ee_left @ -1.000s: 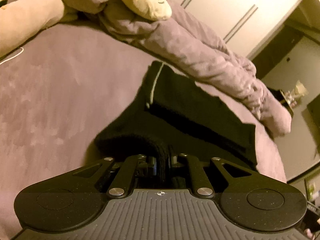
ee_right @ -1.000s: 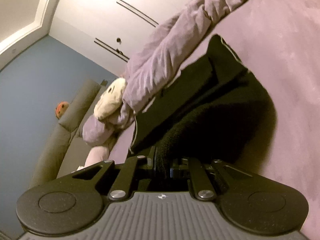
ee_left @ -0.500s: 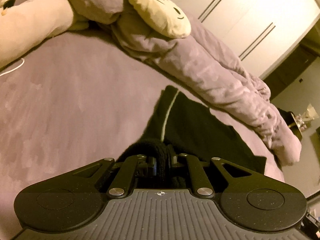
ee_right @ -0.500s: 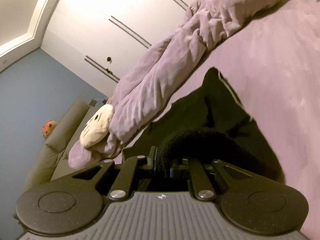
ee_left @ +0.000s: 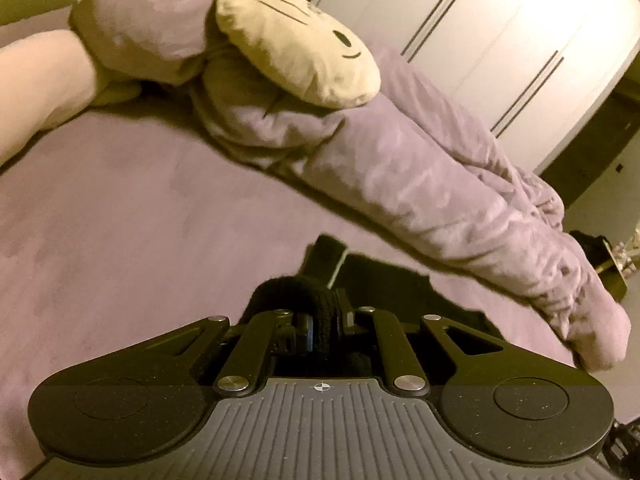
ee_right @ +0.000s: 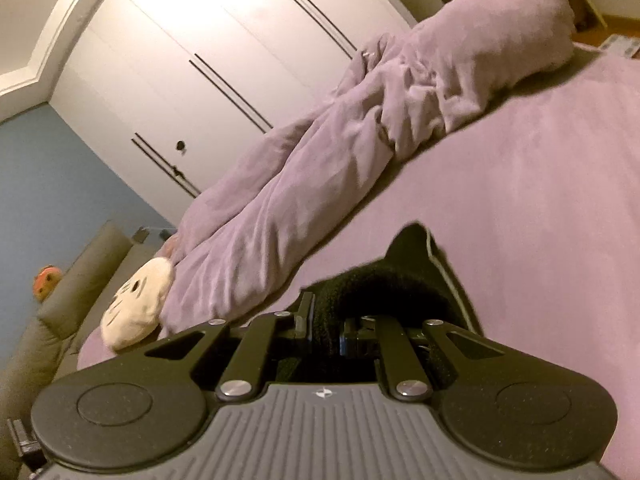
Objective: Fold small clothes
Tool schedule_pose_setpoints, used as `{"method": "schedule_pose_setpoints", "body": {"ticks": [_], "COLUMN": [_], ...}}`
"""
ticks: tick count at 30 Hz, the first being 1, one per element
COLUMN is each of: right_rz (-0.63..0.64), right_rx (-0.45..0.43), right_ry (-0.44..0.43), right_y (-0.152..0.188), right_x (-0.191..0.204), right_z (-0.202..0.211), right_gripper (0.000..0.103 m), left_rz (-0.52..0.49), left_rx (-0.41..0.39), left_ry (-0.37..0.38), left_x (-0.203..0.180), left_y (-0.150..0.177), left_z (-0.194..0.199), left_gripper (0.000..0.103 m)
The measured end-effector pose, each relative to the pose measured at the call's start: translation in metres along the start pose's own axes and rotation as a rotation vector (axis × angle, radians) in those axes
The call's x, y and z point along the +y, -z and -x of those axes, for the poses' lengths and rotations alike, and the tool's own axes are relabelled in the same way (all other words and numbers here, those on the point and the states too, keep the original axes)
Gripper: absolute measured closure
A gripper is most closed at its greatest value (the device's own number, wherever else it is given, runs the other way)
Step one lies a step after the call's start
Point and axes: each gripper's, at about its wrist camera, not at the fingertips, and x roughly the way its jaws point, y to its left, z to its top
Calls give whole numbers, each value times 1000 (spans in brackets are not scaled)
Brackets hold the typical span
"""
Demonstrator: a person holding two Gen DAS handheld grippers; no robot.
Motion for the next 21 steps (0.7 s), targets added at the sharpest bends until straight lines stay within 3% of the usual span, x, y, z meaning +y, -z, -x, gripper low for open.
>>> {"method": "schedule_pose_setpoints", "body": {"ticks": [16,21], "right_rz": [87,75], "right_rx": [-65,-70], "right_ry": [144,158], "right_y": [-28,-26], "right_x": [5,4], "right_z": [-92,-109], "right_gripper": [93,93], "left_rz": [-73,-129], "left_rx": [-90,-74], "left_ry": [-97,-183], "left_x": [-43,-52], "left_y": [-30,-26], "left_z": [-80,-97], "left_gripper": [91,86]}}
